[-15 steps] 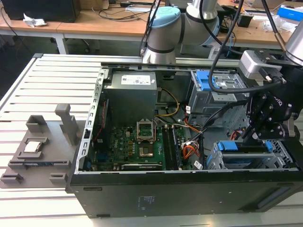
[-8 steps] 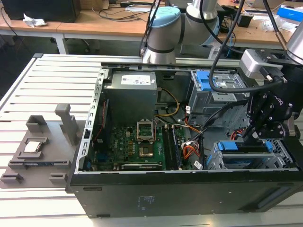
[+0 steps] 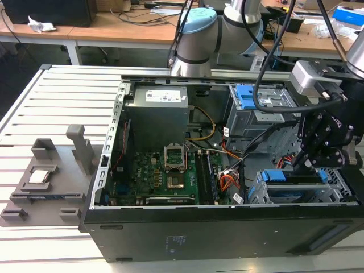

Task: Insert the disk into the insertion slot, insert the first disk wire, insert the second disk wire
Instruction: 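Insert the second disk wire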

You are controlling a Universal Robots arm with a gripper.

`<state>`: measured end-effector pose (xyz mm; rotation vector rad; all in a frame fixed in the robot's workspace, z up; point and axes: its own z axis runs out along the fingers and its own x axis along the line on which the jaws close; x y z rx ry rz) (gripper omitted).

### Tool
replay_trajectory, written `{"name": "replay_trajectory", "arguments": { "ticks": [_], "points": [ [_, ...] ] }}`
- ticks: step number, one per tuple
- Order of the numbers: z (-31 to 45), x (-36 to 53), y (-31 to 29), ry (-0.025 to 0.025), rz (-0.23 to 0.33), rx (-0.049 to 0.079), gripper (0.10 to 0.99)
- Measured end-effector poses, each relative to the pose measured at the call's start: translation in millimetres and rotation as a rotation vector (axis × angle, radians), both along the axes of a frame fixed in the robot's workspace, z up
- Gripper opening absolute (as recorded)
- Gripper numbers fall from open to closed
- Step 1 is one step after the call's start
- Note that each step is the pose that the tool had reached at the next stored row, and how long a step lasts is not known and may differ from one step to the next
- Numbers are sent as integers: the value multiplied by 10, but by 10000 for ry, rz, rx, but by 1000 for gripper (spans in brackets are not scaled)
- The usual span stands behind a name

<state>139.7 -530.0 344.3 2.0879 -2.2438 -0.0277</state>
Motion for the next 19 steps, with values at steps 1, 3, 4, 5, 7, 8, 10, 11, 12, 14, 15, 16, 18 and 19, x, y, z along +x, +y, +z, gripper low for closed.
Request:
{"name": "replay_trajectory", "arguments": {
  "ticks": [1,3,4,5,7,8,10,11,12,14,15,16,18,19],
  "points": [
    [-2,0,-1,0,0,-2,180],
    [-7,0,-5,0,0,1,180],
    [-8,1,-13,0,1,-1,180],
    [-11,1,-18,0,1,3,180],
    [-12,1,-26,-1,1,2,180],
    [-11,0,-28,-1,1,0,180],
    [-14,0,-34,0,0,0,180],
    [-17,1,-38,0,1,0,180],
    [-19,0,-41,0,0,0,180],
    [-25,0,-47,0,0,-1,180],
    [-29,0,-50,0,0,-1,180],
    [-31,0,-51,0,0,-3,180],
    [-32,0,-52,0,0,-4,180],
    [-33,0,-52,0,0,-3,180]
  ]
}}
